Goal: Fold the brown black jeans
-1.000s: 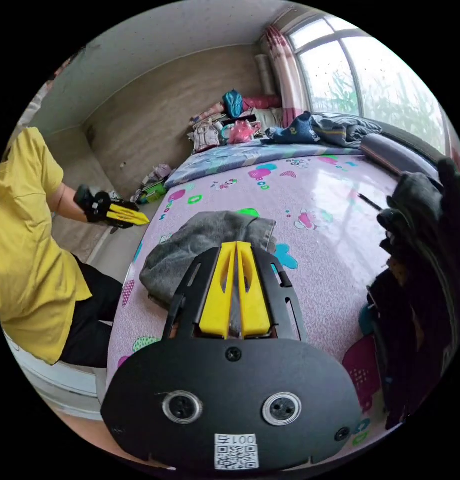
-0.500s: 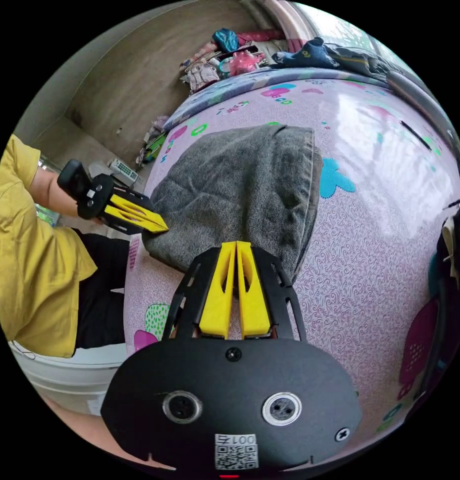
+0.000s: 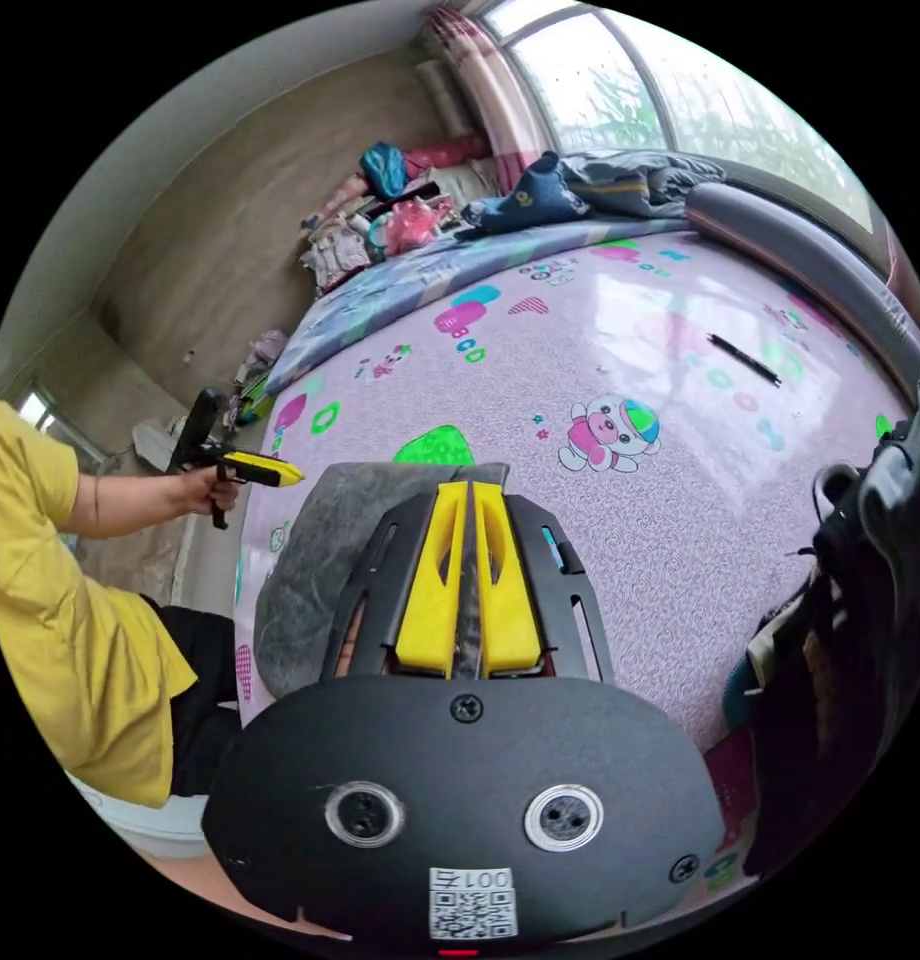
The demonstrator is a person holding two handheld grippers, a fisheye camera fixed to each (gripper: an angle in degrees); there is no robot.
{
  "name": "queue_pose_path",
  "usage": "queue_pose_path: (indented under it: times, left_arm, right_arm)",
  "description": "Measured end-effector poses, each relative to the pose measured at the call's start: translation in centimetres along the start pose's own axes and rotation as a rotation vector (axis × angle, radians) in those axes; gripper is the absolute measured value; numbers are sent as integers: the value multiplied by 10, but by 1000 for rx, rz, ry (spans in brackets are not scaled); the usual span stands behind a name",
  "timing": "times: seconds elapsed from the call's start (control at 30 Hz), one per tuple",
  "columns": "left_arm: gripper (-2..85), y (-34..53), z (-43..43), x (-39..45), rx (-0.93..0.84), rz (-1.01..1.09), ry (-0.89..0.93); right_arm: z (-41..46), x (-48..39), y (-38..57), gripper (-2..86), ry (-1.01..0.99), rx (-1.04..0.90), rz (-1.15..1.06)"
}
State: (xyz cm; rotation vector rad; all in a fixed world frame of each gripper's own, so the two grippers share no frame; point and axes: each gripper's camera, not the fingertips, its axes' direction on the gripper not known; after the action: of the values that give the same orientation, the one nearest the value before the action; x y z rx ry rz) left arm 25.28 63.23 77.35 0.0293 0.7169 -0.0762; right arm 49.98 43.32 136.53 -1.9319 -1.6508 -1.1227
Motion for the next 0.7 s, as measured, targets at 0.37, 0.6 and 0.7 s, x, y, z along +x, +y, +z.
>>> queue_pose_path:
  times: [0.37, 0.6, 0.7]
  left_arm:
    - [46, -92, -46, -67, -11, -232, 309]
    - [69, -113, -74, -71, -50, -276, 309]
    - [70, -118, -71, -58, -95, -270, 340]
  right_arm:
    - [81, 71, -69, 66, -230, -129, 441]
    - [105, 58, -87, 80, -251, -267, 469]
    - [117, 44, -94, 61, -247, -324, 465]
